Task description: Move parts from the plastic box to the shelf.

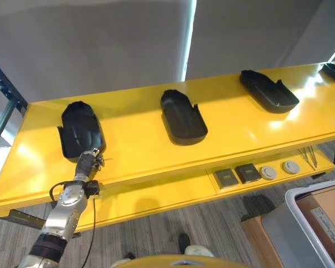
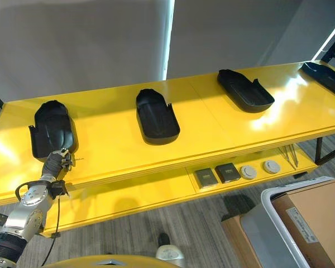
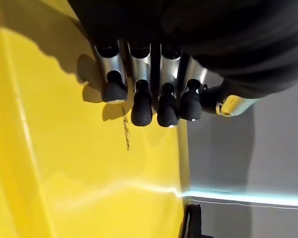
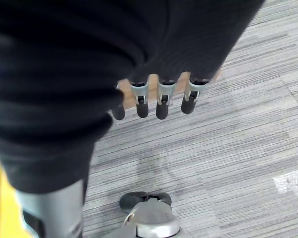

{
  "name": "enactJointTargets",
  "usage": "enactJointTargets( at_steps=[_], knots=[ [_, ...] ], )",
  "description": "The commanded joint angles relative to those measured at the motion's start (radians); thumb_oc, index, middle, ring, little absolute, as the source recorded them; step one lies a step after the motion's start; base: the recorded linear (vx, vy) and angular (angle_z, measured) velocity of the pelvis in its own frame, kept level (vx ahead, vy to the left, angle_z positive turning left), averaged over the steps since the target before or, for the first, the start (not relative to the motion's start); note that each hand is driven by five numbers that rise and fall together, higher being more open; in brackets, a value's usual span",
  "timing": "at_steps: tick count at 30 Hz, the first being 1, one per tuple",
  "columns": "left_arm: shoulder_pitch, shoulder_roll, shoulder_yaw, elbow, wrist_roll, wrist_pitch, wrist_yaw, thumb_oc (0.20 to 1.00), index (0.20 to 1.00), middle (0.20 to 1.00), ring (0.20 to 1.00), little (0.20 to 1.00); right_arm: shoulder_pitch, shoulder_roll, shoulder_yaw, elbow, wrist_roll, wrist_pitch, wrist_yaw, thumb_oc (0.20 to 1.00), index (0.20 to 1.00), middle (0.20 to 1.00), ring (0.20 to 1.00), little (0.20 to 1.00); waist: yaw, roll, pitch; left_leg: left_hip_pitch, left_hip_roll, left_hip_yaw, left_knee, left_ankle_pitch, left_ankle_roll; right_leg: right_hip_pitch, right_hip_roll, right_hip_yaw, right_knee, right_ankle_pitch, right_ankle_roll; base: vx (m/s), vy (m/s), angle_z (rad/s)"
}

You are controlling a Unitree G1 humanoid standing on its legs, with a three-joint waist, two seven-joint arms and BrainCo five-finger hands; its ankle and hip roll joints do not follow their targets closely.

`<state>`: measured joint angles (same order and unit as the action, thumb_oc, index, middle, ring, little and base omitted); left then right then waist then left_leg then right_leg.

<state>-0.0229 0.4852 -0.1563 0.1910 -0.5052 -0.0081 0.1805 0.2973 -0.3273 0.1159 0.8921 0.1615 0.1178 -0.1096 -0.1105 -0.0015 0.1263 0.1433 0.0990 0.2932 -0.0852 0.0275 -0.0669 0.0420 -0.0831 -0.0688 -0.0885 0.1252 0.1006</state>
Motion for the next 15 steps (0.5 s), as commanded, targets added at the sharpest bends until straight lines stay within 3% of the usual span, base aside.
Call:
enactJointTargets(
  at_steps=[1,6,9,10,11,12,15],
  knots=[
    [-0.103,0.022,0.047,0.077,0.014,-0.047,0.023,0.2,0.2,0.2,0.2,0.2,-0.034,-0.032,0.042,0.01,-0.009,0.009,0.008,1.0,1.0,1.0,1.0,1.0,-0.012,-0.028,0.015,-0.004,0.018,-0.006,0.063,-0.059,0.022,0.033,-0.02,0.035,0.023,-0.068,0.056,0.0,0.0,0.0],
    [-0.109,0.016,0.053,0.081,0.003,-0.075,0.006,0.2,0.2,0.2,0.2,0.2,-0.04,-0.032,0.044,0.016,-0.019,0.011,0.013,1.0,1.0,1.0,1.0,1.0,-0.012,-0.027,0.016,0.0,0.018,-0.004,0.059,-0.059,0.021,0.037,-0.021,0.033,0.02,-0.07,0.056,0.0,0.0,0.0],
    [-0.096,0.013,0.055,0.027,0.004,-0.096,-0.054,0.2,0.2,0.2,0.2,0.2,-0.042,-0.029,0.041,0.021,-0.023,0.01,0.015,1.0,1.0,1.0,1.0,1.0,-0.007,-0.026,0.016,0.003,0.018,-0.007,0.057,-0.059,0.021,0.041,-0.021,0.031,0.018,-0.07,0.055,0.0,0.0,0.0],
    [-0.093,0.014,0.055,0.005,0.001,-0.098,-0.072,0.288,0.288,0.288,0.288,0.288,-0.043,-0.028,0.04,0.019,-0.022,0.012,0.015,1.0,1.0,1.0,1.0,1.0,-0.005,-0.025,0.017,0.004,0.017,-0.008,0.056,-0.059,0.021,0.042,-0.021,0.03,0.017,-0.07,0.055,0.0,0.0,0.0],
    [-0.085,0.016,0.056,-0.028,0.003,-0.098,-0.094,0.736,0.736,0.736,0.736,0.736,-0.041,-0.027,0.037,0.017,-0.022,0.012,0.014,1.0,1.0,1.0,1.0,1.0,-0.002,-0.024,0.018,0.004,0.017,-0.009,0.055,-0.059,0.02,0.043,-0.022,0.028,0.016,-0.07,0.055,-0.03,0.007,0.0],
    [-0.078,0.019,0.058,-0.067,0.027,-0.1,-0.116,1.0,1.0,1.0,1.0,1.0,-0.042,-0.028,0.035,0.014,-0.022,0.014,0.015,1.0,1.0,1.0,1.0,1.0,0.002,-0.022,0.018,0.003,0.017,-0.011,0.054,-0.059,0.02,0.044,-0.022,0.026,0.014,-0.07,0.055,-0.04,0.008,0.01],
    [-0.064,0.045,0.058,-0.171,0.061,-0.105,-0.172,1.0,1.0,1.0,1.0,1.0,-0.039,-0.024,0.032,0.01,-0.032,0.009,0.003,1.0,1.0,1.0,1.0,1.0,0.01,-0.018,0.017,0.005,0.014,-0.015,0.051,-0.057,0.02,0.049,-0.023,0.021,0.011,-0.07,0.055,-0.04,0.01,0.01]
  ],
)
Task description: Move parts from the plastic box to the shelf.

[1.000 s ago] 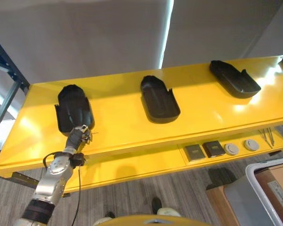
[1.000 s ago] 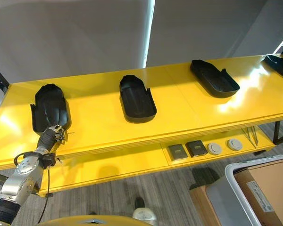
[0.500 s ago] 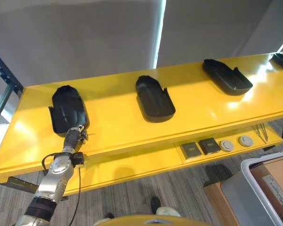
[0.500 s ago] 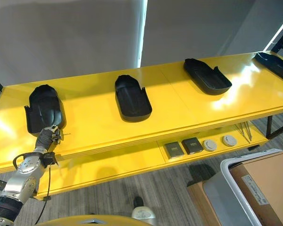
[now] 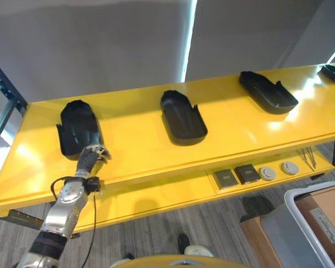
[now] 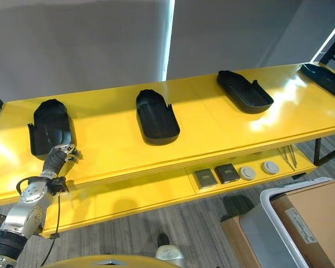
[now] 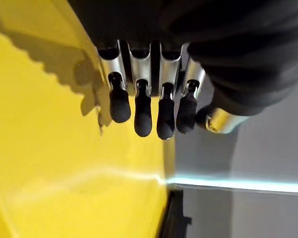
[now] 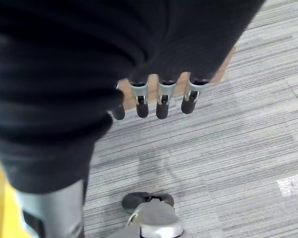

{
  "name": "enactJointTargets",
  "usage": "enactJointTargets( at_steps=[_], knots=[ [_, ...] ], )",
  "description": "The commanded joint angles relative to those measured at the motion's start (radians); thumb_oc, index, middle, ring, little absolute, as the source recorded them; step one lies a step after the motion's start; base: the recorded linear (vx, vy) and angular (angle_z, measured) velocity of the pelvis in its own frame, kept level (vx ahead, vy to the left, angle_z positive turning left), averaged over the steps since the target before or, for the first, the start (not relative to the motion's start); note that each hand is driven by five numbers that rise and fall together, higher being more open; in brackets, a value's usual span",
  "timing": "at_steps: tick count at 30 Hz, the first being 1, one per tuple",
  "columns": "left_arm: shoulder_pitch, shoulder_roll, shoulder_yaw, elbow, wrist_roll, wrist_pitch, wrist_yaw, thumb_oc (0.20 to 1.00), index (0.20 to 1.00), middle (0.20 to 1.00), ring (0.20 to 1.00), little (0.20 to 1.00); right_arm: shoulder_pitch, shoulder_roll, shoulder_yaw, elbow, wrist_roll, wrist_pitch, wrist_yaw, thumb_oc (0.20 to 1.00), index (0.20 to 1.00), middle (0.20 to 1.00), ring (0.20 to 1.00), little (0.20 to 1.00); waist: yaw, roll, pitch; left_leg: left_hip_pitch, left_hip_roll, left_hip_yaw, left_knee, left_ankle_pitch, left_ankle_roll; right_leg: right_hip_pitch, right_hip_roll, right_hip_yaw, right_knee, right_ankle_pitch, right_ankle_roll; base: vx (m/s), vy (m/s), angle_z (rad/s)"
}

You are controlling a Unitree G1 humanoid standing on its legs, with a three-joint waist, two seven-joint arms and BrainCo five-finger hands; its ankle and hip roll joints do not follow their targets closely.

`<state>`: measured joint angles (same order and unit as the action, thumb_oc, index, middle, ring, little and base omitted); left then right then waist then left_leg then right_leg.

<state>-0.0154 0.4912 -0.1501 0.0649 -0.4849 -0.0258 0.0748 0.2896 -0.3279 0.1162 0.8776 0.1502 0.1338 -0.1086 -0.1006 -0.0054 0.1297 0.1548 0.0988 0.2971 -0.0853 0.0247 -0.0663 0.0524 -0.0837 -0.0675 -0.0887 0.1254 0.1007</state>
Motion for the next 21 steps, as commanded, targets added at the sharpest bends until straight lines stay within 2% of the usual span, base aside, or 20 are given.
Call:
enactJointTargets(
  at_steps=[1,3,7,8,9,10,11,12,14,16,19,21],
  knots=[
    [-0.069,0.048,0.053,-0.08,0.026,-0.085,-0.089,1.0,1.0,1.0,1.0,1.0,-0.032,-0.024,0.03,0.025,-0.015,-0.006,-0.002,1.0,1.0,1.0,1.0,1.0,0.003,-0.012,0.012,-0.005,0.014,-0.021,0.049,-0.054,0.019,0.04,-0.023,0.016,0.01,-0.07,0.055,-0.05,0.02,0.01],
    [-0.061,0.072,0.055,-0.158,-0.003,-0.079,-0.179,1.0,1.0,1.0,1.0,1.0,-0.038,-0.028,0.024,0.025,-0.013,0.0,-0.003,1.0,1.0,1.0,1.0,1.0,0.01,-0.004,0.005,-0.003,0.014,-0.021,0.045,-0.052,0.017,0.044,-0.024,0.01,0.006,-0.07,0.056,-0.05,0.022,0.01],
    [-0.065,0.11,0.034,-0.223,0.026,-0.095,-0.363,1.0,1.0,1.0,1.0,1.0,-0.06,-0.031,0.021,0.045,-0.02,-0.006,0.0,1.0,1.0,1.0,1.0,1.0,0.019,0.007,-0.003,-0.002,0.014,-0.019,0.037,-0.046,0.014,0.045,-0.025,0.003,0.002,-0.066,0.058,-0.06,0.024,0.02],
    [-0.063,0.135,0.018,-0.257,-0.005,-0.067,-0.448,1.0,1.0,1.0,1.0,1.0,-0.075,-0.033,0.024,0.065,-0.019,-0.014,-0.002,1.0,1.0,1.0,1.0,1.0,0.024,0.016,-0.006,-0.003,0.015,-0.019,0.033,-0.042,0.011,0.044,-0.026,-0.003,0.001,-0.064,0.061,-0.11,0.038,0.0],
    [-0.056,0.155,-0.002,-0.278,-0.056,0.008,-0.557,1.0,1.0,1.0,1.0,1.0,-0.088,-0.033,0.031,0.08,-0.017,-0.015,-0.002,1.0,1.0,1.0,1.0,1.0,0.03,0.024,-0.013,-0.003,0.015,-0.018,0.029,-0.039,0.01,0.042,-0.028,-0.009,0.001,-0.063,0.064,-0.11,0.037,0.0],
    [-0.054,0.157,-0.006,-0.28,-0.067,0.024,-0.572,1.0,1.0,1.0,1.0,1.0,-0.09,-0.034,0.031,0.082,-0.017,-0.016,-0.002,1.0,1.0,1.0,1.0,1.0,0.03,0.025,-0.014,-0.003,0.014,-0.018,0.029,-0.038,0.01,0.042,-0.028,-0.009,0.001,-0.063,0.064,-0.11,0.04,0.0],
    [-0.033,0.168,-0.031,-0.293,-0.182,0.132,-0.674,1.0,1.0,1.0,1.0,1.0,-0.103,-0.041,0.035,0.094,-0.028,-0.016,0.008,1.0,1.0,1.0,1.0,1.0,0.033,0.032,-0.018,-0.003,0.015,-0.016,0.027,-0.035,0.008,0.039,-0.028,-0.011,0.001,-0.062,0.065,-0.07,0.029,0.01],
    [-0.023,0.163,-0.043,-0.295,-0.227,0.176,-0.704,1.0,1.0,1.0,1.0,1.0,-0.108,-0.044,0.038,0.098,-0.032,-0.015,0.011,1.0,1.0,1.0,1.0,1.0,0.034,0.035,-0.02,-0.003,0.015,-0.015,0.026,-0.034,0.008,0.038,-0.029,-0.012,0.001,-0.061,0.066,-0.09,0.038,0.0],
    [0.015,0.132,-0.096,-0.283,-0.363,0.302,-0.828,1.0,1.0,1.0,1.0,1.0,-0.118,-0.053,0.051,0.106,-0.04,-0.012,0.019,1.0,1.0,1.0,1.0,1.0,0.034,0.042,-0.025,-0.003,0.016,-0.012,0.026,-0.032,0.008,0.035,-0.029,-0.01,0.001,-0.058,0.067,-0.07,0.029,-0.02],
    [0.06,0.11,-0.135,-0.257,-0.422,0.344,-0.919,1.0,1.0,1.0,1.0,1.0,-0.132,-0.065,0.062,0.118,-0.046,-0.011,0.029,1.0,1.0,1.0,1.0,1.0,0.032,0.044,-0.026,-0.007,0.017,-0.012,0.027,-0.03,0.008,0.029,-0.029,-0.003,0.001,-0.054,0.067,-0.06,0.026,-0.01],
    [0.114,0.08,-0.156,-0.146,-0.542,0.336,-0.952,1.0,1.0,1.0,1.0,1.0,-0.148,-0.082,0.088,0.126,-0.042,0.004,0.034,1.0,1.0,1.0,1.0,1.0,0.034,0.043,-0.027,-0.011,0.017,-0.013,0.027,-0.03,0.011,0.019,-0.029,0.008,0.001,-0.049,0.067,-0.06,0.017,-0.04],
    [0.15,0.051,-0.128,-0.055,-0.561,0.342,-1.002,1.0,1.0,1.0,1.0,1.0,-0.15,-0.088,0.09,0.135,-0.04,0.0,0.037,1.0,1.0,1.0,1.0,1.0,0.04,0.039,-0.026,-0.015,0.016,-0.015,0.028,-0.031,0.014,0.014,-0.028,0.013,0.001,-0.046,0.065,-0.05,0.002,-0.03]
  ],
)
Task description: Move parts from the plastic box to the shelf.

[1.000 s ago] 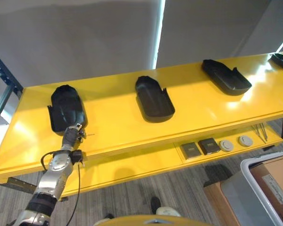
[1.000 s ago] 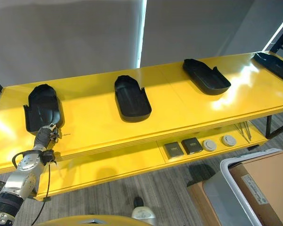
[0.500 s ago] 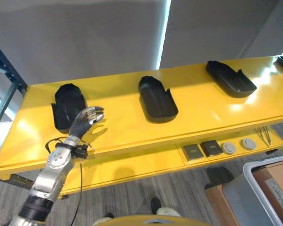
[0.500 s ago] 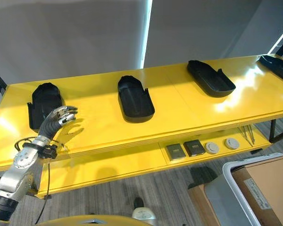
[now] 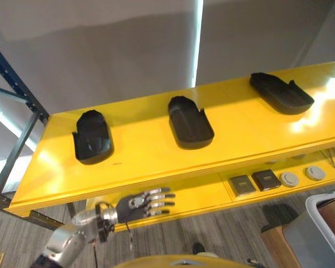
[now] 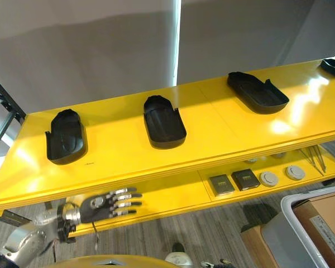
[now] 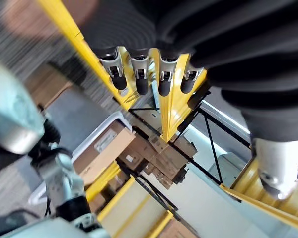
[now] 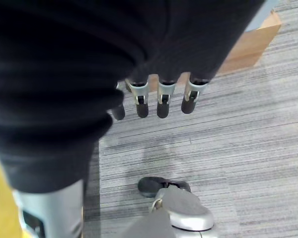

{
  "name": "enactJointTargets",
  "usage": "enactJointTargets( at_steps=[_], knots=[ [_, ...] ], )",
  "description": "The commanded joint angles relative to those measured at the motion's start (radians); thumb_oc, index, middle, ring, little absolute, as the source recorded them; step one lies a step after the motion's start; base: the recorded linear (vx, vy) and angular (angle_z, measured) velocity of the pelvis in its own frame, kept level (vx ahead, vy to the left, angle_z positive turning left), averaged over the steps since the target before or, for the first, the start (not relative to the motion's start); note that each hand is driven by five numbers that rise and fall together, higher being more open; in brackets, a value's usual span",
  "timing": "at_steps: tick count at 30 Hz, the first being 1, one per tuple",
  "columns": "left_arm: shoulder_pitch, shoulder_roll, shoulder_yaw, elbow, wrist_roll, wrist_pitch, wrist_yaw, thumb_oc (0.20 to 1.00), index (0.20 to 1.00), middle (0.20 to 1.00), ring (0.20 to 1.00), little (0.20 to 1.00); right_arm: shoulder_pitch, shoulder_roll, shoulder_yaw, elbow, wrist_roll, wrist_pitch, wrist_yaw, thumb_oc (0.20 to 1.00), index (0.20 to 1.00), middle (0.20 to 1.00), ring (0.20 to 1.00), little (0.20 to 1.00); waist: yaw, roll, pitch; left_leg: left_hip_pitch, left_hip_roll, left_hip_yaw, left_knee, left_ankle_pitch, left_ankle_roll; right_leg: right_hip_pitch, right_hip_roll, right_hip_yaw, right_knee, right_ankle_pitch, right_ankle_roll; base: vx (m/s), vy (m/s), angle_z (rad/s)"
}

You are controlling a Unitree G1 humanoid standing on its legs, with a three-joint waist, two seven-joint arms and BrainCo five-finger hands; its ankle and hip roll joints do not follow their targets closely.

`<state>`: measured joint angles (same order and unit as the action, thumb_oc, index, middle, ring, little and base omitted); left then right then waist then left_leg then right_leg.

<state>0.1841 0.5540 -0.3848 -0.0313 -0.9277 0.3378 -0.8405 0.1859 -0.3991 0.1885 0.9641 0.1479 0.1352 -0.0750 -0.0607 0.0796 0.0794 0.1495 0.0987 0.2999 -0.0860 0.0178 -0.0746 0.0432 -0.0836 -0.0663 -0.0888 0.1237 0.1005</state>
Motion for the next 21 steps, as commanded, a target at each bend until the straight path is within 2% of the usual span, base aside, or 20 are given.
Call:
enactJointTargets(
  at_steps=[1,2,3,4,5,7,9,10,14,18,21],
  knots=[
    [-0.044,-0.018,0.113,0.057,-0.124,-0.009,-0.09,1.0,1.0,1.0,1.0,1.0,-0.047,-0.017,0.017,0.05,-0.038,-0.001,0.003,1.0,1.0,1.0,1.0,1.0,0.001,-0.046,0.025,-0.01,0.017,-0.018,0.028,-0.024,0.023,0.022,-0.029,0.012,0.002,-0.044,0.065,-0.05,0.001,-0.02],
    [-0.019,-0.035,0.137,0.124,-0.08,-0.006,-0.119,1.0,1.0,1.0,1.0,1.0,-0.047,-0.021,0.014,0.049,-0.036,0.002,0.007,1.0,1.0,1.0,1.0,1.0,0.006,-0.049,0.027,-0.013,0.017,-0.021,0.028,-0.024,0.023,0.019,-0.029,0.011,0.002,-0.043,0.065,-0.05,-0.001,-0.01],
    [0.001,-0.045,0.157,0.183,-0.04,-0.019,-0.107,1.0,1.0,1.0,1.0,1.0,-0.047,-0.026,0.008,0.049,-0.035,0.003,0.014,1.0,1.0,1.0,1.0,1.0,0.012,-0.052,0.029,-0.016,0.016,-0.026,0.028,-0.023,0.024,0.017,-0.03,0.009,0.002,-0.04,0.065,-0.08,0.005,0.01],
    [0.027,-0.049,0.178,0.283,0.026,-0.06,-0.047,1.0,1.0,1.0,1.0,1.0,-0.043,-0.033,-0.001,0.04,-0.038,0.009,0.022,1.0,1.0,1.0,1.0,1.0,0.02,-0.055,0.034,-0.018,0.014,-0.033,0.028,-0.022,0.026,0.017,-0.033,0.001,0.002,-0.038,0.065,-0.06,0.007,0.03],
    [0.029,-0.049,0.181,0.298,0.038,-0.061,-0.027,1.0,1.0,1.0,1.0,1.0,-0.042,-0.033,-0.002,0.038,-0.04,0.01,0.023,1.0,1.0,1.0,1.0,1.0,0.022,-0.056,0.033,-0.02,0.014,-0.034,0.027,-0.022,0.026,0.016,-0.034,-0.001,0.002,-0.037,0.065,-0.04,0.013,0.04],
    [0.056,-0.057,0.205,0.406,0.112,-0.111,0.059,1.0,1.0,1.0,1.0,1.0,-0.039,-0.039,-0.009,0.026,-0.048,0.017,0.034,1.0,1.0,1.0,1.0,1.0,0.031,-0.059,0.034,-0.024,0.011,-0.042,0.029,-0.023,0.028,0.017,-0.036,-0.009,0.002,-0.036,0.065,0.0,0.0,0.0],
    [0.066,-0.065,0.213,0.464,0.143,-0.122,0.12,1.0,1.0,1.0,1.0,1.0,-0.038,-0.039,-0.011,0.019,-0.047,0.021,0.038,1.0,1.0,1.0,1.0,1.0,0.036,-0.062,0.033,-0.025,0.009,-0.046,0.03,-0.023,0.029,0.018,-0.037,-0.014,0.002,-0.035,0.066,0.0,-0.007,0.02],
    [0.071,-0.078,0.22,0.566,0.236,-0.192,0.172,1.0,1.0,1.0,1.0,1.0,-0.046,-0.032,-0.008,0.023,-0.037,0.02,0.038,1.0,1.0,1.0,1.0,1.0,0.042,-0.067,0.03,-0.025,0.007,-0.05,0.029,-0.024,0.03,0.019,-0.038,-0.02,0.002,-0.036,0.066,0.01,-0.021,0.07],
    [0.054,-0.161,0.245,0.805,0.322,-0.264,0.314,1.0,1.0,1.0,1.0,1.0,-0.066,-0.002,-0.005,0.044,-0.04,0.018,0.034,1.0,1.0,1.0,1.0,1.0,0.05,-0.078,0.021,-0.027,0.004,-0.06,0.027,-0.023,0.033,0.022,-0.036,-0.027,0.002,-0.036,0.063,0.01,-0.026,0.14],
    [-0.027,-0.244,0.283,1.113,0.439,-0.412,0.508,1.0,1.0,1.0,1.0,1.0,-0.094,0.054,0.017,0.121,-0.026,0.009,0.007,1.0,1.0,1.0,1.0,1.0,0.046,-0.096,0.008,-0.03,0.005,-0.059,0.031,-0.023,0.032,0.024,-0.032,-0.027,0.002,-0.04,0.061,0.04,-0.04,0.03],
    [-0.05,-0.269,0.274,1.171,0.518,-0.449,0.588,1.0,1.0,1.0,1.0,1.0,-0.092,0.084,0.021,0.168,-0.038,-0.02,-0.006,1.0,1.0,1.0,1.0,1.0,0.039,-0.099,0.003,-0.028,0.005,-0.054,0.032,-0.026,0.034,0.025,-0.03,-0.023,0.002,-0.04,0.059,0.06,-0.011,-0.01]
  ],
)
